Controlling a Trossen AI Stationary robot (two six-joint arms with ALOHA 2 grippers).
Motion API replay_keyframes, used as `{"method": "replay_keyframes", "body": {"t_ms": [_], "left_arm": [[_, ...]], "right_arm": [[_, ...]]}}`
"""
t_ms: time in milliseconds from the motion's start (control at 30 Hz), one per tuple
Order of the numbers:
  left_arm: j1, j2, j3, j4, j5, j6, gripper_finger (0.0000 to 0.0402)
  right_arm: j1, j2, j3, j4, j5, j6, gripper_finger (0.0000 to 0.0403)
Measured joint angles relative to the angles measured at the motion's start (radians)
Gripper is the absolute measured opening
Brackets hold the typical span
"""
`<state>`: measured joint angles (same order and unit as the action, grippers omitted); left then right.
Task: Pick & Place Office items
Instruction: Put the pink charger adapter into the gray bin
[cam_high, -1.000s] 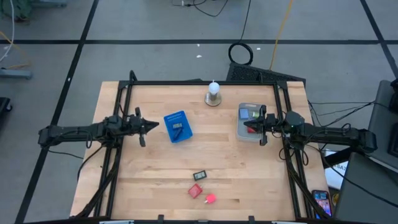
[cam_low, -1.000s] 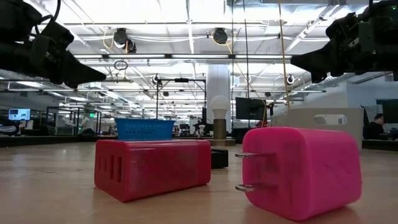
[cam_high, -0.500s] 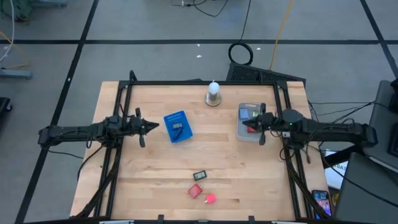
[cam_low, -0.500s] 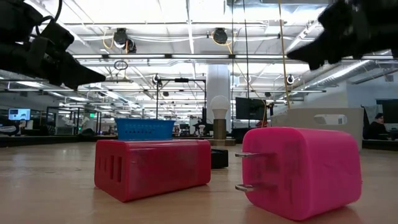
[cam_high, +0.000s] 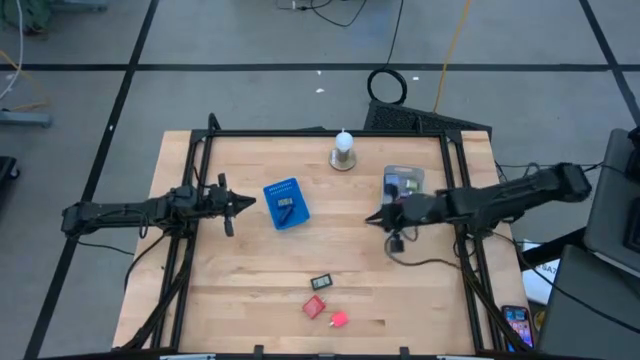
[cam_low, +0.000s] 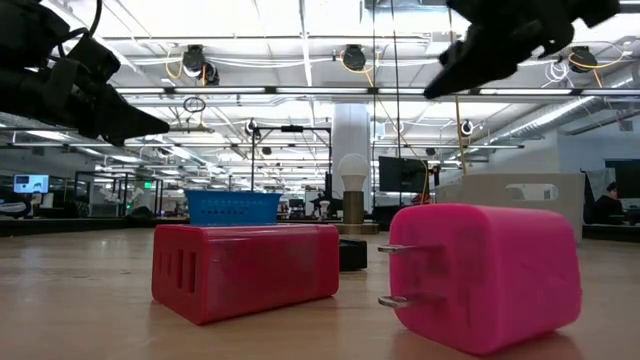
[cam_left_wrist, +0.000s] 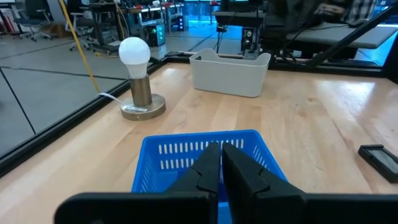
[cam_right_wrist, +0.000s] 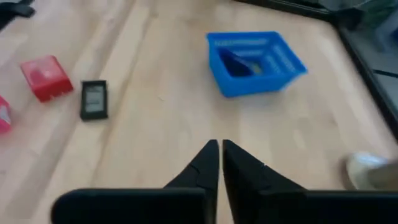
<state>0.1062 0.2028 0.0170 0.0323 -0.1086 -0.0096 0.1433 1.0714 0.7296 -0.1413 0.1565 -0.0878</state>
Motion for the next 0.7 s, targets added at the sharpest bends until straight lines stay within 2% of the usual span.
{"method": "replay_keyframes", "body": {"t_ms": [133,300,433,567,700], "left_arm": [[0.000,0.000,0.000,-0.001,0.004,-0.003,0.0021],[0.000,0.000,0.000,-0.005,0.003,0.000,0.0021],[0.000,0.000,0.001,-0.012,0.005,-0.001,0.0021],[0.000,0.000,0.001,-0.013,0.006,-0.004,0.0021],[0.000,0.000,0.001,-0.014,0.006,-0.018,0.0021]], "right_arm": [[0.045,0.192,0.102,-0.035,0.024,0.064,0.0076],[0.083,0.382,0.220,-0.039,0.022,0.059,0.0179],[0.108,0.496,0.276,0.031,-0.037,0.040,0.0243],[0.123,0.582,0.290,0.182,-0.148,0.020,0.0273],[0.130,0.654,0.290,0.258,-0.186,-0.008,0.0270]]}}
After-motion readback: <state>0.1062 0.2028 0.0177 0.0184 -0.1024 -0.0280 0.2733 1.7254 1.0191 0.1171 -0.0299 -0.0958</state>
